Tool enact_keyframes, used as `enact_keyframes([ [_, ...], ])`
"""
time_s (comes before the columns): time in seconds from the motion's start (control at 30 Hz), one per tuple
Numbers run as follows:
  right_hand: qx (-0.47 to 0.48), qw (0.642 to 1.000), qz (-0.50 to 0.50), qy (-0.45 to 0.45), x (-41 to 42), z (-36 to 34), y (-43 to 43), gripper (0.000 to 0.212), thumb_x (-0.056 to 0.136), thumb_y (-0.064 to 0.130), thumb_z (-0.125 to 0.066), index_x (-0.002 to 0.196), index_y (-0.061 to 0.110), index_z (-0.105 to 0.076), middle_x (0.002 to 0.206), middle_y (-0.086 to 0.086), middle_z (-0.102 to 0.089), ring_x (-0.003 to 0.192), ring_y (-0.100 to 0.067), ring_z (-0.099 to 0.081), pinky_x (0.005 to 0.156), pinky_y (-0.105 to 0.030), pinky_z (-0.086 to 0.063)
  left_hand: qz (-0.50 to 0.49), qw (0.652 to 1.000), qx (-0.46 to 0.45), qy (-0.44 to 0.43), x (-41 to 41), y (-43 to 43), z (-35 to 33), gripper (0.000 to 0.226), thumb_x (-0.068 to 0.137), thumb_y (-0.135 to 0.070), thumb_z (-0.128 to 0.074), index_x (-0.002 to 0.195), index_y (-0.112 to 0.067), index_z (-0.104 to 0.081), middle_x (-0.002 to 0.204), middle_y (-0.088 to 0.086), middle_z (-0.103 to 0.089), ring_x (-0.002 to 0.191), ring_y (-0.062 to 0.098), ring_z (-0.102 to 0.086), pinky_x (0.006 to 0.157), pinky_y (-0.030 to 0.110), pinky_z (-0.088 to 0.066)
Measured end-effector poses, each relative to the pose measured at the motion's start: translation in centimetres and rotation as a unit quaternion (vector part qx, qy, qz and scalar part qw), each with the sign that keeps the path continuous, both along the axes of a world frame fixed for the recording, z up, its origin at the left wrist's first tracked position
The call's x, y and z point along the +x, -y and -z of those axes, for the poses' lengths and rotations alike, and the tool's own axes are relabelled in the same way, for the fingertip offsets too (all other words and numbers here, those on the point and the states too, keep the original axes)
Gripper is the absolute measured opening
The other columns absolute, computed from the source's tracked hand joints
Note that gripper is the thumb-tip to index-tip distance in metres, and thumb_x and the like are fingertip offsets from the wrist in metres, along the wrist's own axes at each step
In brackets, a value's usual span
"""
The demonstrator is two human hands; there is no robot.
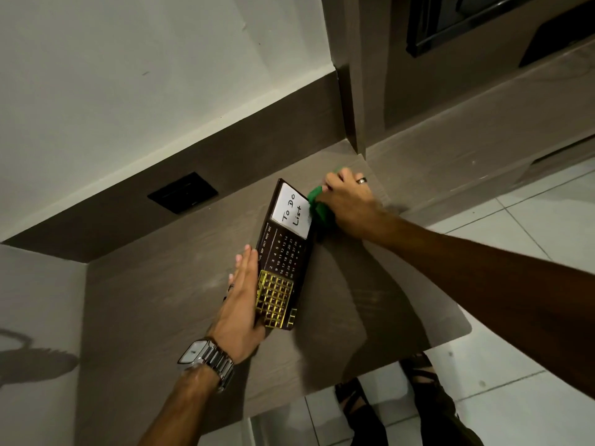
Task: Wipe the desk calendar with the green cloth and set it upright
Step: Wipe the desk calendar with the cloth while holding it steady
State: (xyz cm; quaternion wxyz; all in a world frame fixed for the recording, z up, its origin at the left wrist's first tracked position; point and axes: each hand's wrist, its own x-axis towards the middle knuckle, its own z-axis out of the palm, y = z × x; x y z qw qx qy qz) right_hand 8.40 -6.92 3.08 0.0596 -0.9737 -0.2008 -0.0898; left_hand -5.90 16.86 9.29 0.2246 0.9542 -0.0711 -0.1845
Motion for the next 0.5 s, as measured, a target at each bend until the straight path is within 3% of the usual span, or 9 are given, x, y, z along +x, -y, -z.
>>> enact_keyframes([
  [0.1,0.027,0.995,-0.076,-0.052,-5.6,1.0,-3.3,0.046,0.078,0.032,-0.074,0.121,0.020,-0.064,0.130,-0.008,-0.049,0.121,-0.030,-0.041,0.093,-0.045,-0.042,-0.001,1.000,-0.003,0.001,0.1,0.0,-0.1,0.119,0.067,0.001,-0.067,0.146,-0.024,0.019,0.156,-0.004,0.021,0.144,0.017,0.018,0.119,0.048,0.008],
  [0.2,0.055,0.968,-0.226,-0.092,-14.5,2.4,-6.1,0.044,0.066,0.039,-0.082,0.106,0.026,-0.071,0.116,-0.003,-0.059,0.108,-0.026,-0.049,0.078,-0.040,-0.049,-0.001,1.000,-0.004,0.004,0.0,0.1,-0.1,0.120,0.068,0.002,-0.069,0.146,-0.023,0.019,0.156,-0.003,0.021,0.144,0.018,0.018,0.119,0.046,0.008],
  [0.27,0.056,0.950,-0.287,-0.108,-15.7,2.5,-6.1,0.048,0.067,0.035,-0.080,0.111,0.023,-0.069,0.115,-0.004,-0.056,0.107,-0.026,-0.049,0.078,-0.040,-0.048,-0.002,1.000,-0.011,0.003,0.0,0.1,-0.1,0.120,0.068,0.003,-0.069,0.145,-0.024,0.019,0.156,-0.003,0.021,0.144,0.019,0.018,0.118,0.046,0.009],
  [0.33,0.052,0.964,-0.242,-0.097,-12.4,1.9,-4.8,0.048,0.072,0.032,-0.074,0.118,0.021,-0.065,0.121,-0.007,-0.053,0.114,-0.029,-0.047,0.085,-0.043,-0.045,0.001,1.000,-0.008,0.003,-0.1,0.0,-0.2,0.118,0.068,0.005,-0.065,0.145,-0.026,0.019,0.156,-0.004,0.022,0.144,0.019,0.019,0.118,0.047,0.008],
  [0.4,0.056,0.988,-0.132,-0.055,-7.0,1.5,-2.6,0.048,0.081,0.029,-0.067,0.128,0.021,-0.058,0.133,-0.007,-0.044,0.123,-0.030,-0.038,0.093,-0.044,-0.041,0.000,1.000,-0.005,0.000,0.0,0.0,-0.2,0.118,0.069,0.006,-0.065,0.144,-0.027,0.020,0.156,-0.004,0.022,0.144,0.019,0.019,0.118,0.048,0.009],
  [0.5,0.040,0.998,0.001,-0.039,-1.3,0.4,0.0,0.038,0.087,0.022,-0.063,0.125,0.020,-0.060,0.125,-0.005,-0.045,0.110,-0.024,-0.039,0.082,-0.034,-0.042,0.001,1.000,-0.006,-0.002,-0.1,0.0,-0.3,0.120,0.069,0.003,-0.068,0.144,-0.027,0.020,0.156,-0.004,0.022,0.144,0.019,0.018,0.117,0.046,0.009],
])
